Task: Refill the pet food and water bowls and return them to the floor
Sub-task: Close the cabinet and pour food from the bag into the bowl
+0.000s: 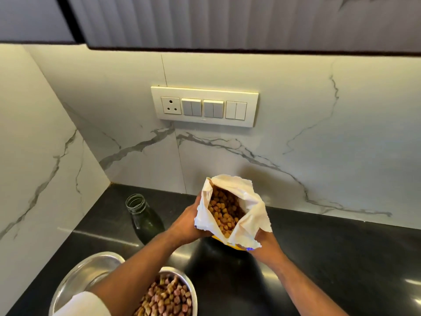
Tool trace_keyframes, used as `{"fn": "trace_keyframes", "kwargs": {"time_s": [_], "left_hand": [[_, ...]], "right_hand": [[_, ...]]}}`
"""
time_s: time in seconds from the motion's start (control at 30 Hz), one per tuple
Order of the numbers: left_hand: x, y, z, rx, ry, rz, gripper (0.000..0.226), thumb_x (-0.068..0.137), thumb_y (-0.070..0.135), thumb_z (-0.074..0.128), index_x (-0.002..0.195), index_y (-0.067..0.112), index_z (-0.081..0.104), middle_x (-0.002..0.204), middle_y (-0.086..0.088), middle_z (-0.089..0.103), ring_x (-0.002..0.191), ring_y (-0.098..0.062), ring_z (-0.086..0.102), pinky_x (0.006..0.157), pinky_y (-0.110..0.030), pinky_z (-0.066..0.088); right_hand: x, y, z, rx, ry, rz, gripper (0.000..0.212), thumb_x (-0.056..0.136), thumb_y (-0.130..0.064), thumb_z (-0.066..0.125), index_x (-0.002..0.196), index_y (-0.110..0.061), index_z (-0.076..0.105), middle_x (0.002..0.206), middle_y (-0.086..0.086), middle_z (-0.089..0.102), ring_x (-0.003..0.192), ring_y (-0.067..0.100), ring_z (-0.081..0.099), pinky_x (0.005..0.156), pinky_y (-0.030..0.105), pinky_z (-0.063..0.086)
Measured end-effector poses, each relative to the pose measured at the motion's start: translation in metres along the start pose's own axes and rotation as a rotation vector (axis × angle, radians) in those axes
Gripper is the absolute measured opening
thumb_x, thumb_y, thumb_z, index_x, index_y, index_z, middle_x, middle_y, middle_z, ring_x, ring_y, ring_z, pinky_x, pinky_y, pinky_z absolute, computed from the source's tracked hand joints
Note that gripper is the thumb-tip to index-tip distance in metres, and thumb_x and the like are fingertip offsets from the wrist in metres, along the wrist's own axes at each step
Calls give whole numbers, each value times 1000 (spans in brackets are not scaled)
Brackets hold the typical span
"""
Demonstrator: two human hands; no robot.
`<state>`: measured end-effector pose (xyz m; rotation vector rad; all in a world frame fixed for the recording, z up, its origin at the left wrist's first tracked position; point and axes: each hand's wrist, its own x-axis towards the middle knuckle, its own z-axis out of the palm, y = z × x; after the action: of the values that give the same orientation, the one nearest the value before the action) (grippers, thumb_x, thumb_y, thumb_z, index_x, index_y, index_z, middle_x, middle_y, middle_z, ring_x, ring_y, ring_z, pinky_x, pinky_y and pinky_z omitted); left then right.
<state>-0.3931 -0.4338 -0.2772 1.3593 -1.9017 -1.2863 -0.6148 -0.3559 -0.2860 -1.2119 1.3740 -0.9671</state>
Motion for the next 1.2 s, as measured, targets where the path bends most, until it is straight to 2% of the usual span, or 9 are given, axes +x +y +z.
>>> {"fn": "trace_keyframes", "kwargs": {"time_s": [0.13, 0.23, 0.3, 0.43, 0.57, 0.8, 0.9, 1.03, 1.2], "left_hand": [[14, -12, -1, 80, -68, -18, 119, 53, 85, 77, 145, 23, 34, 131, 19, 55, 121, -8, 61, 109, -34, 52], [16, -31, 2, 97, -93, -38, 110, 65, 59, 88, 152, 30, 28, 141, 11, 56, 131, -13, 58, 111, -49, 50], [19, -34, 0, 113, -81, -49, 107, 69, 50, 90, 153, 32, 26, 143, 11, 54, 133, -12, 56, 112, -50, 49], [19, -34, 2, 100, -82, -58, 108, 76, 30, 90, 157, 29, 19, 140, 16, 48, 133, -11, 50, 114, -45, 46], [16, -39, 2, 47, -68, -73, 116, 74, 27, 92, 158, 35, 13, 138, 18, 49, 132, -14, 52, 112, -47, 49], [-1, -42, -6, -118, -27, -114, 128, 67, 8, 94, 158, 44, 12, 139, 15, 53, 133, -18, 55, 107, -45, 53], [-12, -36, -11, -153, -15, -114, 131, 66, 11, 96, 158, 46, 11, 150, 6, 48, 141, -22, 48, 117, -51, 42], [-34, -29, -17, -161, 11, -104, 129, 66, 20, 98, 157, 51, 12, 164, -2, 33, 151, -26, 37, 122, -54, 33], [-69, -24, -26, -198, 69, -75, 124, 68, 17, 96, 155, 54, 17, 169, -3, 24, 155, -27, 26, 123, -55, 31]], "right_hand": [[12, 11, 4, -62, 1, 40, 66, 55, -63, 88, 103, -35, 52, 105, -11, 62, 91, -4, 64, 85, 13, 55], [17, 21, 6, -134, 51, 29, 99, 25, -93, 75, 105, -39, 51, 107, -20, 58, 97, -3, 58, 75, 4, 49], [22, 26, 6, -131, 52, 49, 90, 35, -83, 83, 107, -41, 50, 109, -22, 57, 97, -3, 57, 81, 6, 51], [30, 36, 3, -171, 17, 112, 53, 78, -27, 86, 113, -40, 49, 115, -21, 58, 103, 1, 60, 108, 45, 50], [31, 44, 1, -225, 12, 125, 57, 79, -24, 87, 115, -43, 47, 116, -23, 57, 105, 1, 59, 106, 42, 49], [19, 42, -2, -208, 85, 75, 95, 62, -34, 98, 139, -34, 44, 124, -19, 60, 119, 9, 60, 91, 22, 53], [7, 36, -1, -152, 113, 54, 109, 49, -46, 99, 142, -33, 44, 129, -16, 60, 122, 10, 59, 78, 13, 53], [-10, 23, 4, -109, 161, -3, 145, 34, -64, 98, 155, -38, 23, 147, -9, 48, 134, 15, 49, 103, 37, 52], [-30, 1, 14, -144, 283, -138, 155, 26, -81, 88, 157, -38, 16, 161, -3, 32, 148, 20, 33, 115, 46, 40]]}}
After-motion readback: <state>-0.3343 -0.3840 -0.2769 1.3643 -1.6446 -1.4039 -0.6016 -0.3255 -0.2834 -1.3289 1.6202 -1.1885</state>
